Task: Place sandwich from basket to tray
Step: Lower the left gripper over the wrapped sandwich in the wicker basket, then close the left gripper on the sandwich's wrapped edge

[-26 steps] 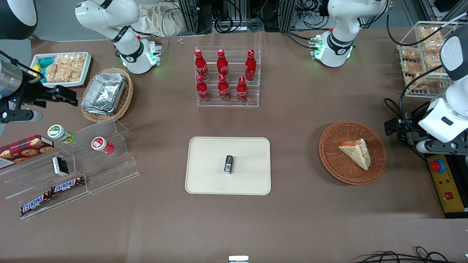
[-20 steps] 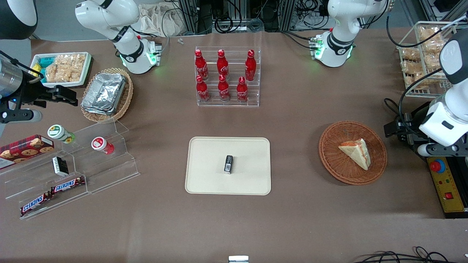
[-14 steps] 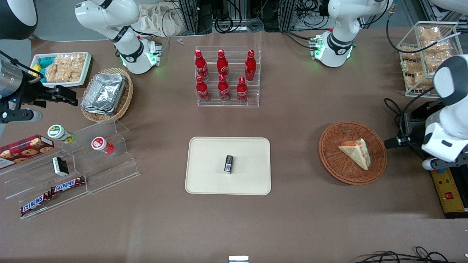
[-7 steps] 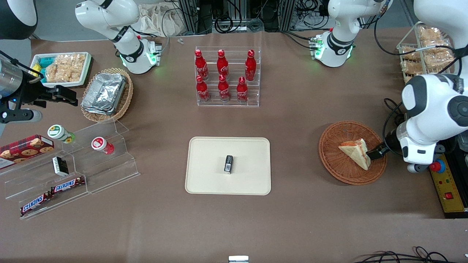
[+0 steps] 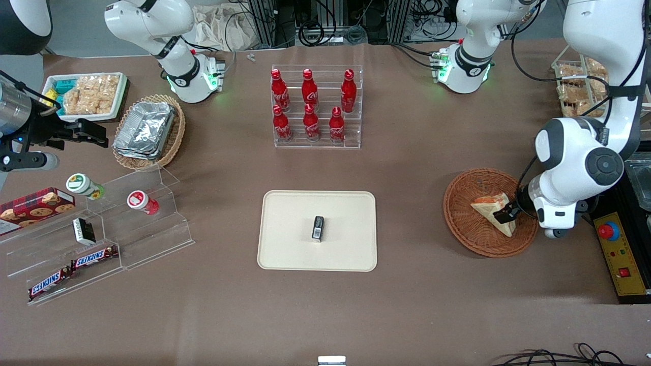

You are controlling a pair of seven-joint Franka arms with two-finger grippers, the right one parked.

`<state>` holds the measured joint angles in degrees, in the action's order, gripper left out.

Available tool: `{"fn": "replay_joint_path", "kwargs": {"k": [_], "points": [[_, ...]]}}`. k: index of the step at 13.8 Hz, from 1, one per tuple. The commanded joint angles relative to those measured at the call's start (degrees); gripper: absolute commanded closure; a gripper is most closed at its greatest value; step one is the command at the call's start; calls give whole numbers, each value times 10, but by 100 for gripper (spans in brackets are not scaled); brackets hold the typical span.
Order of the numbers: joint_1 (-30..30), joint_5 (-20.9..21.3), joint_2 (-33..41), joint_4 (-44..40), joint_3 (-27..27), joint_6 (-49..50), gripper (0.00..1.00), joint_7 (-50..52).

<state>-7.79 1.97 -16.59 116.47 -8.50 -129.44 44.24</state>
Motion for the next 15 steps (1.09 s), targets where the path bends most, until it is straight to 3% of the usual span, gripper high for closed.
{"fn": "replay_joint_path", "kwargs": {"k": [1,9,10,13,15], "points": [[1,3,-5,16,0,-16,0,22],[1,3,-33,39,1,-62,1,24],[1,3,-34,36,1,-65,15,25],[1,3,-34,30,1,-66,94,29],[1,3,-34,24,1,-65,100,30]]}}
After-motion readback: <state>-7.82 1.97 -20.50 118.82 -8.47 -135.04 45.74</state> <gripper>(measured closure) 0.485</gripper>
